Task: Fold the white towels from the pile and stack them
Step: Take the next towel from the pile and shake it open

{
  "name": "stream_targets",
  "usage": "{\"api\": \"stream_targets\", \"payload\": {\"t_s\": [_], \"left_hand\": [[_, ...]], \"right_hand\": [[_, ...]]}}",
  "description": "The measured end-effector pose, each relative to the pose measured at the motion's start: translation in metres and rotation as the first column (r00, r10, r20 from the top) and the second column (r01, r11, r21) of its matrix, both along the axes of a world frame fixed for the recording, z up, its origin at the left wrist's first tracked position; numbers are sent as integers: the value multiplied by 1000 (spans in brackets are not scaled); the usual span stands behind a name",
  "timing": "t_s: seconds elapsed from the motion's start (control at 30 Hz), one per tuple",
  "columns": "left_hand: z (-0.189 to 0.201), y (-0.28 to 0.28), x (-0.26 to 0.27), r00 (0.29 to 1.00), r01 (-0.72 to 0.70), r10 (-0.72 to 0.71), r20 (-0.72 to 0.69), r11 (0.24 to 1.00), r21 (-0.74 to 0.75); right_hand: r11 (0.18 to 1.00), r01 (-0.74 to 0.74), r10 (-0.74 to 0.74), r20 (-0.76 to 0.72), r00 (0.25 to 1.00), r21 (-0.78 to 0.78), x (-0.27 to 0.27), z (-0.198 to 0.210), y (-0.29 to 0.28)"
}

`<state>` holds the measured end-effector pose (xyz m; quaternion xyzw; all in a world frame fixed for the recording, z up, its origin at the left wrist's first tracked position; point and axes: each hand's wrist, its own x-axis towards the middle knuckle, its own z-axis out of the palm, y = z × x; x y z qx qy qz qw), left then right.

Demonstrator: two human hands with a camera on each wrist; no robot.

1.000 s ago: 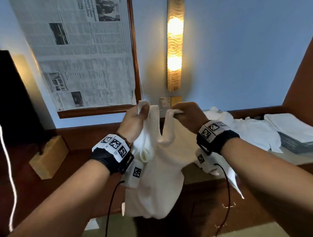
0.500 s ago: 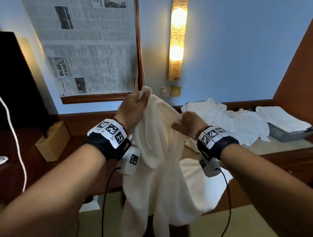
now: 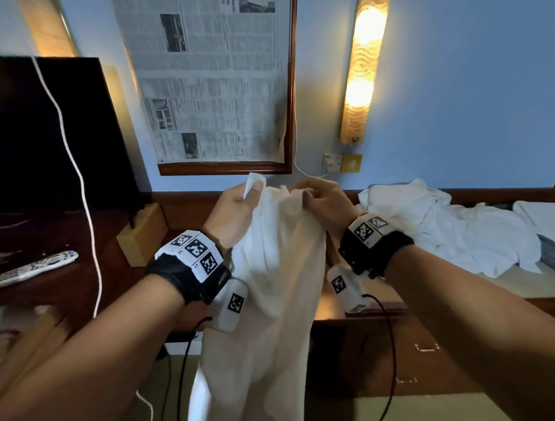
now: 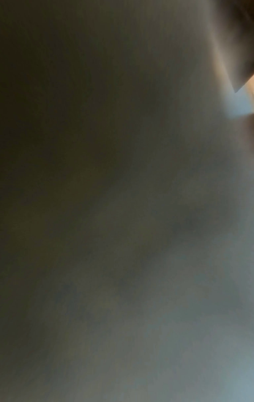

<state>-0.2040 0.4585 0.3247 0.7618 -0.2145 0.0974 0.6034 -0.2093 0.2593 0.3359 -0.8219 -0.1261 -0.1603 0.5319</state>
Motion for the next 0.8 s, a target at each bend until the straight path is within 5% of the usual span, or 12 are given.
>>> {"api": "stream_targets", "payload": {"t_s": [0.13,0.2,0.37,0.53,0.63,0.7,0.8], "left_hand": [[13,-1,-3,998,47,-47,-39,999,-1],[22,8,-2,997,-41,42,-62,999,18],[36,31,6,997,-76,77,12,997,-33],[46,52,7,973,-230,231,5,971,-57],[41,62,8,977,-211,208,-35,973,-94],[34,48,4,982,-181,178,-56,983,-37],[19,14,1,977,-194,198,-84,979,58]], "right_hand": [[980,-20,51,154,987,-197,3,29,19],[972,-37,79,175,981,-231,-2,30,19],[879,-131,144,-8,990,-458,-10,-6,13],[801,-22,-155,-243,958,-598,1,-92,-45],[839,48,-265,-331,906,-543,6,-125,-81],[886,131,-250,-220,943,-444,10,-116,-77],[932,60,-61,7,998,-358,15,-73,-40]]}}
